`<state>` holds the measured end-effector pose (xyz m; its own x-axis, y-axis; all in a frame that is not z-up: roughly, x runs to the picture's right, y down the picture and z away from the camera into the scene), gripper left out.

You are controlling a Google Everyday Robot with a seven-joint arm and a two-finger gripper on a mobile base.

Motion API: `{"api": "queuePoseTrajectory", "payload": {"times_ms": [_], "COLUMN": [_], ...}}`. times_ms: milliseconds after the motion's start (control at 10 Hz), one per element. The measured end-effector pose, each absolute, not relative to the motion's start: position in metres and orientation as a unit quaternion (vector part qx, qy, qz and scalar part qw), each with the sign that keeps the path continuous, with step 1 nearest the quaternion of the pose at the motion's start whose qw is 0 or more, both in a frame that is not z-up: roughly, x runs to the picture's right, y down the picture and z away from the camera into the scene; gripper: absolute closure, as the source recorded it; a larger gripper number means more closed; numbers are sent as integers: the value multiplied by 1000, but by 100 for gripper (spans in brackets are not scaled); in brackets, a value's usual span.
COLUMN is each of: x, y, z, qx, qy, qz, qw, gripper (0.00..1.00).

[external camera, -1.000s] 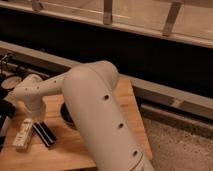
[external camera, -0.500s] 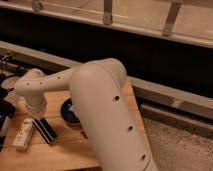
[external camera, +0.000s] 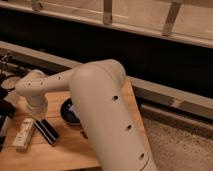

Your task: Place the eraser in the ceramic cup

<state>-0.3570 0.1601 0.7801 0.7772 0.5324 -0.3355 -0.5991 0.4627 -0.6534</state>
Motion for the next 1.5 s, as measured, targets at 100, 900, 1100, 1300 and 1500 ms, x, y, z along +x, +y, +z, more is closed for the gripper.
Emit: {"api": "queuePoseTrajectory", "payload": {"times_ms": [100, 900, 1100, 1300, 1500], "x": [-359, -372, -370, -361, -356], "y": [164, 185, 191, 192, 193], "z": [784, 808, 815, 823, 828], "qx": [-410, -449, -447, -443, -440], "qy": [50, 91, 111, 136, 153], "qz": [322, 276, 272, 274, 275], "qw": [852, 845, 845, 843, 841], "gripper": [20, 20, 20, 20, 20]}}
